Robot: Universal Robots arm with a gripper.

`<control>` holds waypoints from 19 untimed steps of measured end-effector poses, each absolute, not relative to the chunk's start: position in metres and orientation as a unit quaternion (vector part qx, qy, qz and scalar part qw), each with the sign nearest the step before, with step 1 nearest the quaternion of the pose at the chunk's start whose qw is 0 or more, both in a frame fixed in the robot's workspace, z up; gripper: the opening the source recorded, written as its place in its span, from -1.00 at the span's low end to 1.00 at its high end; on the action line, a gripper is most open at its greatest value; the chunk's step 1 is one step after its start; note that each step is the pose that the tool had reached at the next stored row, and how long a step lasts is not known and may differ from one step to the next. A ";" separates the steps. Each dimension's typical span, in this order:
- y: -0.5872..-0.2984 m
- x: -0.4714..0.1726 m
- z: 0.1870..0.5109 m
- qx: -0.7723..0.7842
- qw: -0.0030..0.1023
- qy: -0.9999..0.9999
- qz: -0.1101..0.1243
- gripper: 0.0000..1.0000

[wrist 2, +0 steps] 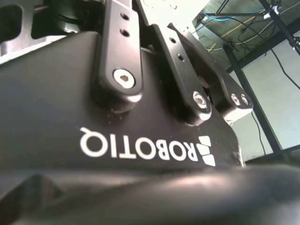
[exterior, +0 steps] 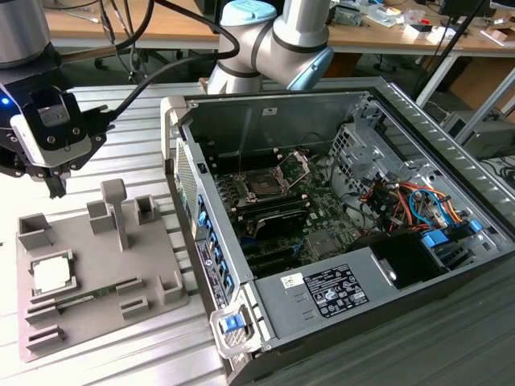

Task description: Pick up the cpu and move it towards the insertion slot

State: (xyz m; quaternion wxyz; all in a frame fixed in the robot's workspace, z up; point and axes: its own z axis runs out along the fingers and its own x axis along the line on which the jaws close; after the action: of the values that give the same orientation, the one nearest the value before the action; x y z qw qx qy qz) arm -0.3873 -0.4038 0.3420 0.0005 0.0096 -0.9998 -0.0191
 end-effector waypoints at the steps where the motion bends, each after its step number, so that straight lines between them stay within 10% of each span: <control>1: -0.404 -0.387 0.342 0.010 0.000 -1.000 -0.019 -0.79; 19: -0.404 -0.387 0.338 0.010 0.000 -1.000 -0.019 -0.79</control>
State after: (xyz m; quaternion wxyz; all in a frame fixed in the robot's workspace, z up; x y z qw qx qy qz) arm -0.3874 -0.4038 0.3378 0.0005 0.0096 -0.9998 -0.0191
